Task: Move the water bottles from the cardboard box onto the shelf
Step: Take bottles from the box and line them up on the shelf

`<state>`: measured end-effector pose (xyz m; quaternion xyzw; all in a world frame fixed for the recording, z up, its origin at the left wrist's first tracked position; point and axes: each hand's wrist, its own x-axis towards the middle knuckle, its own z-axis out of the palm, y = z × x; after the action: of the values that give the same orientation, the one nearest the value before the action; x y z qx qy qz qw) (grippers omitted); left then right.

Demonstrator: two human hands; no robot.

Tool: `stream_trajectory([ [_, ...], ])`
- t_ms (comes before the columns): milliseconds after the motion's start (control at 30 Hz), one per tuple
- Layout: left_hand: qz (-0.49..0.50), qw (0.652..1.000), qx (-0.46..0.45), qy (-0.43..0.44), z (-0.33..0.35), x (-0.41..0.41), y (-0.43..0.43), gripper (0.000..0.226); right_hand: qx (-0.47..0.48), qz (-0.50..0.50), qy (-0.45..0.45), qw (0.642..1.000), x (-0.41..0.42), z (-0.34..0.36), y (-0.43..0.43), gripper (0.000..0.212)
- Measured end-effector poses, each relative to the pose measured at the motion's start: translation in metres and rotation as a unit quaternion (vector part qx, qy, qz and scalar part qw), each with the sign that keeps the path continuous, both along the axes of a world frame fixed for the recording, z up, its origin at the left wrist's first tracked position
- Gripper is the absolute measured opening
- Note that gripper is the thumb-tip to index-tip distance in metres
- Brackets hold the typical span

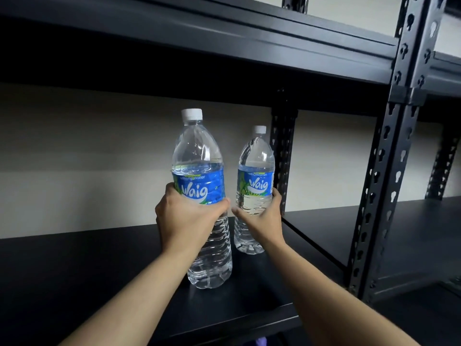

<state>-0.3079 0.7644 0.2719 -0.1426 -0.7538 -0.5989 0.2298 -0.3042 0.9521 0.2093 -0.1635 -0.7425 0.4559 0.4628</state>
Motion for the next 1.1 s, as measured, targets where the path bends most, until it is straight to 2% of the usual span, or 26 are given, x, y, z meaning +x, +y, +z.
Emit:
stream_trajectory([
  [67, 0.001, 1.000, 0.001, 0.000, 0.001, -0.002, -0.002, 0.065, 0.004, -0.021, -0.068, 0.997, 0.008, -0.021, -0.007, 0.121],
  [100, 0.002, 1.000, 0.002, -0.001, 0.001, -0.003, -0.003, 0.066, 0.007, -0.034, -0.093, 0.995, 0.013, -0.033, -0.011, 0.122],
  [233, 0.003, 1.000, 0.002, 0.003, 0.000, -0.007, -0.005, 0.067, 0.013, -0.062, -0.141, 0.988, 0.011, -0.044, -0.008, 0.105],
  [400, 0.002, 1.000, -0.002, 0.008, -0.003, -0.013, -0.005, 0.065, 0.011, -0.046, -0.183, 0.982, -0.011, -0.034, 0.009, 0.083],
  [767, 0.001, 1.000, -0.012, 0.019, -0.001, -0.019, -0.002, 0.064, -0.010, -0.034, -0.240, 0.970, -0.035, -0.033, 0.033, 0.082],
  [833, -0.003, 1.000, -0.012, 0.018, 0.001, -0.018, 0.000, 0.064, 0.015, -0.020, -0.282, 0.959, -0.030, -0.039, 0.034, 0.084],
  [900, -0.005, 1.000, -0.010, 0.015, 0.002, -0.018, 0.002, 0.064, 0.068, -0.003, -0.339, 0.938, -0.016, -0.041, 0.033, 0.078],
  [1000, -0.001, 1.000, -0.018, 0.017, 0.002, -0.019, 0.006, 0.065, 0.176, 0.019, -0.445, 0.878, 0.022, -0.037, 0.031, 0.071],
  [1100, 0.013, 0.999, -0.033, 0.012, 0.004, -0.022, 0.016, 0.067, 0.244, 0.034, -0.494, 0.834, 0.054, -0.040, 0.028, 0.067],
])
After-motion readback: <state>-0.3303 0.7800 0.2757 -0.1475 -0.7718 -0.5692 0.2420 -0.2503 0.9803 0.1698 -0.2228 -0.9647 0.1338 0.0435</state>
